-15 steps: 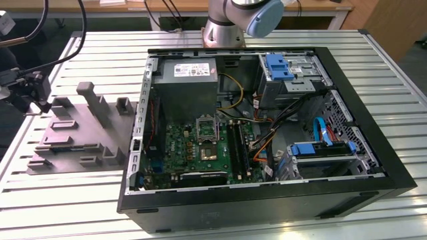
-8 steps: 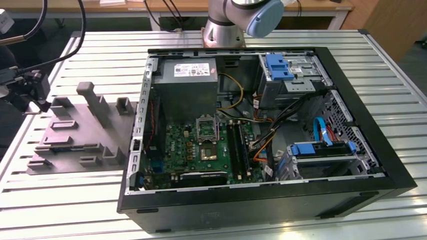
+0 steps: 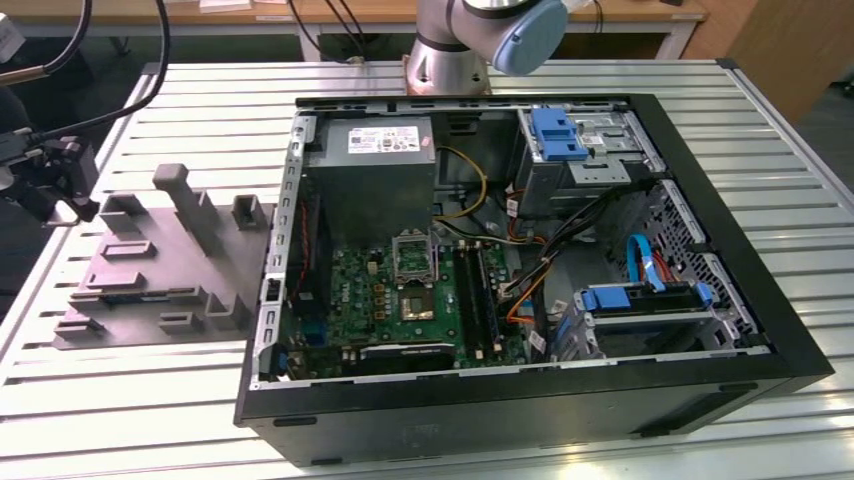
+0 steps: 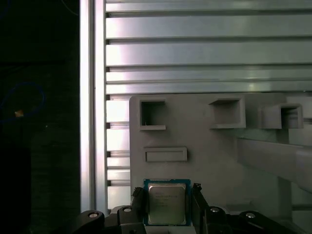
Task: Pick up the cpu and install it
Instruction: 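Pick up the cpu and move it towards the insertion slot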
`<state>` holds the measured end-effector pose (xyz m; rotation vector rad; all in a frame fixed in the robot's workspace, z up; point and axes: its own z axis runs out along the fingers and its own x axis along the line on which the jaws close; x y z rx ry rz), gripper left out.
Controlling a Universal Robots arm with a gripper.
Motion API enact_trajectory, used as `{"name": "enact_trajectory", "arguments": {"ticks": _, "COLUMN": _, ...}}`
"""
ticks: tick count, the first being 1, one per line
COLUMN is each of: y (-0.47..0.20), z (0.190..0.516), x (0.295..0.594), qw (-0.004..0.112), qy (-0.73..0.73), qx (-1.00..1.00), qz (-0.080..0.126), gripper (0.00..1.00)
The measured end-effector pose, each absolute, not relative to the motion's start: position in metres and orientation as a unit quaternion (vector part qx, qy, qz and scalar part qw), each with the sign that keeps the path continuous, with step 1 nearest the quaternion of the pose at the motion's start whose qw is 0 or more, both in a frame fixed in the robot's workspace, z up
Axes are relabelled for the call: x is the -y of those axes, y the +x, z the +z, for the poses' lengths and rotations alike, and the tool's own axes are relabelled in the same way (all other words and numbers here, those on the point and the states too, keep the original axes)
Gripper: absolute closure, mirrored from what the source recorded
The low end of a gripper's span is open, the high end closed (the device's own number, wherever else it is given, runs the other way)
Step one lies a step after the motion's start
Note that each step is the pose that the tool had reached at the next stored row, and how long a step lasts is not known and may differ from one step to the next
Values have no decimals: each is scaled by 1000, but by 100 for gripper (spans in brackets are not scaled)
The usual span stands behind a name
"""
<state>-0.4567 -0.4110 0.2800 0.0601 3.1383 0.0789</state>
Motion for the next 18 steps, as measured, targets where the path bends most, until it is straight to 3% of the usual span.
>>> {"name": "enact_trajectory", "arguments": {"ticks": 18, "y": -457, "z": 290, "x": 411, "qw": 1, "qy": 19, "qx": -1000, "qz": 25, "gripper": 53}}
